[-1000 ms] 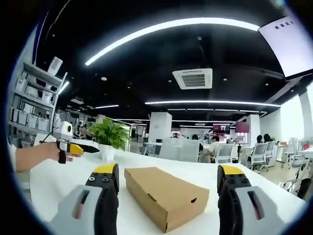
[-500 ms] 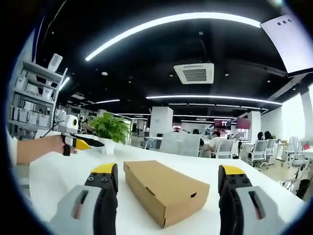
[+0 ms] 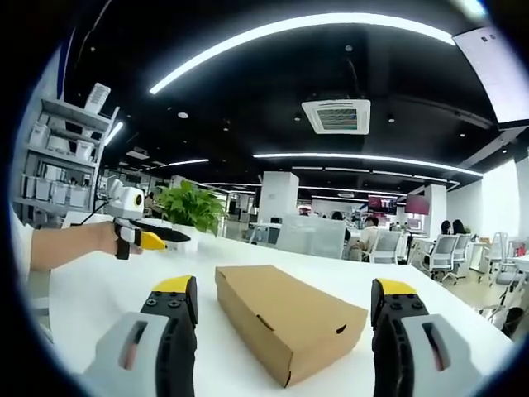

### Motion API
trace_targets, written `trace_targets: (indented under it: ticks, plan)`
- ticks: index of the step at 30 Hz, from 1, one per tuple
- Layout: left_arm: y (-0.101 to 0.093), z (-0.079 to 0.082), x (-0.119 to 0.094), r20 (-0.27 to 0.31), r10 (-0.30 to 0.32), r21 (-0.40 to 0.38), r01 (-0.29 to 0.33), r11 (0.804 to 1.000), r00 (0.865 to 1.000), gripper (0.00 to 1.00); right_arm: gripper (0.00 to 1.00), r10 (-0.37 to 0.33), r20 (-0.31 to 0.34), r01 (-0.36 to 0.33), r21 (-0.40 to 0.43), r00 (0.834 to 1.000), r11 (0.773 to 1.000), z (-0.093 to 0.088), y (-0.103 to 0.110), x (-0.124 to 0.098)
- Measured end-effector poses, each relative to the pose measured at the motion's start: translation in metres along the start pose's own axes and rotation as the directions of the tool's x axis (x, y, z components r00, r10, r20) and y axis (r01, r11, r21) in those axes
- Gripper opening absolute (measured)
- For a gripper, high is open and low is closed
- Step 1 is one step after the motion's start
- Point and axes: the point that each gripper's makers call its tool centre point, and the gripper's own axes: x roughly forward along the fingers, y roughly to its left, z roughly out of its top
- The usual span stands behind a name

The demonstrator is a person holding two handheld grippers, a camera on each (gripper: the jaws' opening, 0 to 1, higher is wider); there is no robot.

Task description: Operate the shoe box by opening the lid, removing the specified soft item, and placing it in the target area until the item is outside and the box remains undamaged.

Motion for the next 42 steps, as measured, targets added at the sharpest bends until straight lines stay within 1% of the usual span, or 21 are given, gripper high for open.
trace_targets:
  ticks: [1, 3, 4, 6, 9, 11, 13, 16, 20, 23, 24, 25, 26, 27, 29, 31, 33, 36, 37, 39, 42]
  plan:
    - [-0.001, 0.003, 0.001, 0.012, -0.007, 0.020, 0.007, 1.000, 1.000, 0.81, 0.90, -0.002, -0.002, 0.002, -0.001, 1.000, 1.000, 0.000, -0.001, 0.001]
    - [0.003, 0.001, 0.004, -0.005, -0.004, 0.023, 0.005, 1.000, 1.000, 0.84, 0.92, -0.012, -0.003, 0.012, -0.007, 1.000, 1.000, 0.001, -0.005, 0.005]
    - [-0.001, -0.001, 0.006, -0.028, -0.037, 0.032, 0.038, 0.999, 0.999, 0.85, 0.93, -0.012, -0.001, 0.012, -0.018, 1.000, 1.000, 0.003, -0.006, 0.008]
    - [0.006, 0.006, 0.011, -0.002, -0.017, 0.043, 0.017, 0.999, 1.000, 0.86, 0.94, -0.008, 0.000, 0.008, -0.042, 1.000, 0.999, 0.007, -0.007, 0.012]
    - [0.010, 0.016, 0.016, 0.005, -0.041, 0.020, 0.041, 0.999, 0.999, 0.88, 0.95, -0.014, -0.013, 0.013, -0.063, 1.000, 0.998, 0.011, -0.010, 0.013]
    - [0.011, 0.019, 0.021, -0.032, -0.048, 0.024, 0.049, 0.999, 0.998, 0.90, 0.95, -0.022, -0.003, 0.022, -0.086, 1.000, 0.996, 0.016, -0.014, 0.014]
    - [0.013, 0.019, 0.025, -0.054, -0.045, 0.037, 0.047, 0.998, 0.998, 0.96, 0.95, -0.026, -0.006, 0.025, -0.087, 1.000, 0.996, 0.018, -0.016, 0.015]
    - [0.012, 0.018, 0.030, -0.068, -0.044, 0.046, 0.047, 0.998, 0.997, 0.97, 0.95, -0.023, -0.014, 0.022, -0.074, 1.000, 0.997, 0.017, -0.018, 0.018]
    - [0.010, 0.020, 0.037, -0.044, -0.057, 0.046, 0.059, 0.997, 0.997, 0.99, 0.96, -0.021, -0.023, 0.021, -0.010, 1.000, 1.000, 0.014, -0.022, 0.026]
    - [0.010, 0.021, 0.046, -0.052, -0.044, 0.069, 0.048, 0.996, 0.998, 0.99, 0.96, -0.023, -0.021, 0.022, -0.014, 1.000, 1.000, 0.014, -0.023, 0.032]
    - [0.008, 0.023, 0.049, -0.056, -0.048, 0.097, 0.053, 0.994, 0.997, 0.98, 0.97, -0.006, -0.020, 0.006, 0.012, 1.000, 1.000, 0.014, -0.022, 0.035]
    - [0.008, 0.025, 0.051, -0.061, -0.053, 0.146, 0.062, 0.987, 0.997, 0.95, 0.97, 0.046, -0.020, -0.045, 0.087, 0.999, 0.995, 0.013, -0.014, 0.038]
    - [0.008, 0.025, 0.053, -0.067, -0.050, 0.157, 0.060, 0.986, 0.997, 0.93, 0.98, 0.061, -0.021, -0.058, 0.104, 0.998, 0.993, 0.012, -0.012, 0.039]
    - [0.008, 0.026, 0.055, -0.071, -0.047, 0.147, 0.057, 0.987, 0.996, 0.92, 0.98, 0.066, -0.055, -0.058, 0.133, 0.996, 0.989, 0.004, -0.015, 0.042]
    - [0.013, 0.025, 0.059, -0.087, -0.038, 0.131, 0.050, 0.990, 0.996, 0.99, 0.97, 0.030, -0.067, -0.023, 0.115, 0.997, 0.993, -0.002, -0.024, 0.044]
    - [0.016, 0.026, 0.062, -0.072, -0.029, 0.115, 0.037, 0.993, 0.997, 0.99, 0.97, 0.011, -0.093, -0.005, 0.060, 0.996, 0.998, -0.010, -0.027, 0.046]
    - [0.022, 0.026, 0.064, -0.062, -0.010, 0.113, 0.017, 0.993, 0.998, 0.99, 0.97, 0.010, -0.105, -0.005, 0.050, 0.994, 0.999, -0.016, -0.025, 0.048]
    - [0.029, 0.024, 0.068, -0.043, -0.019, 0.122, 0.024, 0.992, 0.999, 0.99, 0.97, 0.015, -0.114, -0.011, 0.036, 0.993, 0.999, -0.019, -0.021, 0.048]
    - [0.028, 0.021, 0.070, -0.042, -0.038, 0.117, 0.043, 0.992, 0.998, 0.99, 0.97, 0.010, -0.110, -0.006, 0.034, 0.994, 0.999, -0.020, -0.021, 0.048]
    - [0.030, 0.017, 0.073, -0.039, -0.039, 0.105, 0.042, 0.994, 0.999, 0.99, 0.97, 0.001, -0.095, 0.002, 0.035, 0.996, 0.999, -0.021, -0.021, 0.051]
    - [0.034, 0.006, 0.080, -0.072, -0.052, 0.109, 0.060, 0.992, 0.996, 0.99, 0.97, -0.007, -0.105, 0.010, 0.024, 0.994, 1.000, -0.030, -0.021, 0.059]
